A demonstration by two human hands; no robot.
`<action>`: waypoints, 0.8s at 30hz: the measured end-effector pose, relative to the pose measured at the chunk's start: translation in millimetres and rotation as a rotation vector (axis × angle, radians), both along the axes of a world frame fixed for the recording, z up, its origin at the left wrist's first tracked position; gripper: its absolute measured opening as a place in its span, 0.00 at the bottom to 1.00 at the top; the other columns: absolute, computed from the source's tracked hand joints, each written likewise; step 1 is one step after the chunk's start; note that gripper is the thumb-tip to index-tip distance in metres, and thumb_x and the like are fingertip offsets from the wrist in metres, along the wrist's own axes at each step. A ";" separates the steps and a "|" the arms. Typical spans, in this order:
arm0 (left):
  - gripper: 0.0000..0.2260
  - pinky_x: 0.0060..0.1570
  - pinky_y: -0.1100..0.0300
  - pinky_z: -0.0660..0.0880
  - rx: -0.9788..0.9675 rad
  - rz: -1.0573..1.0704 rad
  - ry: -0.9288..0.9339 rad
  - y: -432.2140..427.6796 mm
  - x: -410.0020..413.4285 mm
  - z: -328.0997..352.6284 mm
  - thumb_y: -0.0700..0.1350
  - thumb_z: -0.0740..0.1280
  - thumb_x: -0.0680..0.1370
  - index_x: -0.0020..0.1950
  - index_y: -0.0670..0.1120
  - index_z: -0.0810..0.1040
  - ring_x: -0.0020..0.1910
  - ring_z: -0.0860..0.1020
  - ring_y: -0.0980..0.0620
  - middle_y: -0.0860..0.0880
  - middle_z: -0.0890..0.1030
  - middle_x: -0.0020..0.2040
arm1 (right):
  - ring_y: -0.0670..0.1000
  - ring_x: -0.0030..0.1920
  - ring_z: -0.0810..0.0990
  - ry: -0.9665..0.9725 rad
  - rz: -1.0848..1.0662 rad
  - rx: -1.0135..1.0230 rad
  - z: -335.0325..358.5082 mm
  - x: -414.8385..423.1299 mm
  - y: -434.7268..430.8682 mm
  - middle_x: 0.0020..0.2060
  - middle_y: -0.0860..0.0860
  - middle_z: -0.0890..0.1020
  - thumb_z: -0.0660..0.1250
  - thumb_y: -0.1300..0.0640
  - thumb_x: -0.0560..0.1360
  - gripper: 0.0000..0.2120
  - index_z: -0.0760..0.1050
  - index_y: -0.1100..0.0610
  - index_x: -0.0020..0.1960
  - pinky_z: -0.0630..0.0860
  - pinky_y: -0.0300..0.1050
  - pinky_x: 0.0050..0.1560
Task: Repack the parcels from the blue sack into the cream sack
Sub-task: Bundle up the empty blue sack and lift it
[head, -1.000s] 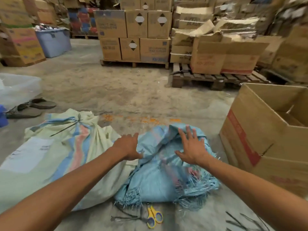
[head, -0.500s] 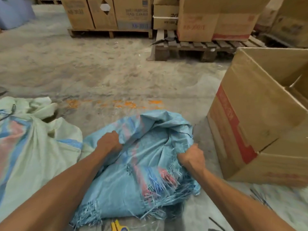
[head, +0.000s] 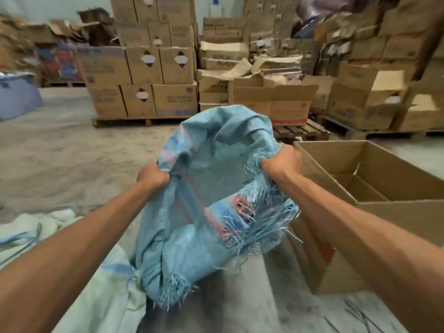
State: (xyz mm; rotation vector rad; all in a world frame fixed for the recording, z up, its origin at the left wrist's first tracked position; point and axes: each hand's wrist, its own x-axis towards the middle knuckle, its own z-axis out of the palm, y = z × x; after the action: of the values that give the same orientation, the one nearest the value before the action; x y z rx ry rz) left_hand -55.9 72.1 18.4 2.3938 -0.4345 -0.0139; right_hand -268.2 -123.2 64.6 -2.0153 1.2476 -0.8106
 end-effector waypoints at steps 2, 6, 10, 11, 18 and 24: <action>0.15 0.56 0.46 0.77 -0.083 -0.025 -0.028 -4.8 -0.4 42.9 0.40 0.67 0.73 0.60 0.41 0.79 0.57 0.79 0.36 0.37 0.81 0.57 | 0.59 0.52 0.81 -0.055 -0.012 -0.054 44.7 -1.4 8.4 0.51 0.56 0.83 0.72 0.52 0.68 0.18 0.80 0.54 0.56 0.75 0.46 0.46; 0.22 0.53 0.49 0.78 -0.356 -0.097 -0.066 -0.3 -15.6 123.8 0.43 0.72 0.69 0.60 0.43 0.71 0.52 0.79 0.41 0.43 0.80 0.53 | 0.58 0.49 0.82 -0.196 0.029 -0.051 130.7 -9.5 34.5 0.49 0.53 0.84 0.72 0.49 0.63 0.21 0.79 0.52 0.55 0.79 0.47 0.48; 0.52 0.62 0.49 0.75 -0.466 -0.448 0.058 16.0 -51.4 145.5 0.47 0.82 0.61 0.75 0.44 0.53 0.62 0.75 0.47 0.46 0.73 0.66 | 0.58 0.46 0.84 -0.328 0.195 0.167 168.5 -5.1 51.0 0.48 0.54 0.85 0.77 0.49 0.47 0.37 0.79 0.53 0.55 0.83 0.57 0.49; 0.58 0.66 0.50 0.72 -0.453 -0.593 0.155 23.9 -59.8 149.7 0.51 0.84 0.58 0.78 0.49 0.50 0.65 0.74 0.49 0.50 0.71 0.69 | 0.58 0.45 0.85 -0.373 0.260 0.252 177.3 -6.7 62.0 0.48 0.56 0.85 0.79 0.51 0.49 0.36 0.78 0.55 0.57 0.83 0.58 0.48; 0.40 0.60 0.53 0.77 -0.339 -0.869 0.228 23.1 -101.9 130.3 0.51 0.83 0.61 0.70 0.55 0.71 0.60 0.79 0.54 0.53 0.81 0.62 | 0.59 0.50 0.81 -0.423 0.837 0.702 181.4 -28.5 104.9 0.57 0.59 0.79 0.68 0.65 0.75 0.12 0.76 0.59 0.57 0.80 0.53 0.54; 0.05 0.37 0.54 0.82 -0.787 -0.488 0.432 9.3 -110.4 109.1 0.38 0.71 0.76 0.50 0.41 0.82 0.38 0.84 0.49 0.42 0.85 0.44 | 0.55 0.62 0.80 -0.333 0.711 0.144 155.1 -20.9 84.9 0.65 0.54 0.78 0.70 0.53 0.77 0.22 0.71 0.47 0.70 0.78 0.57 0.62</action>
State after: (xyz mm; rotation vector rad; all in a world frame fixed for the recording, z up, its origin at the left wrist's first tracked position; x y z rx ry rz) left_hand -166.3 81.4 127.5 1.4215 -0.6545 -0.4781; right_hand -289.1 -38.3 219.7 -1.9049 0.3407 -0.6354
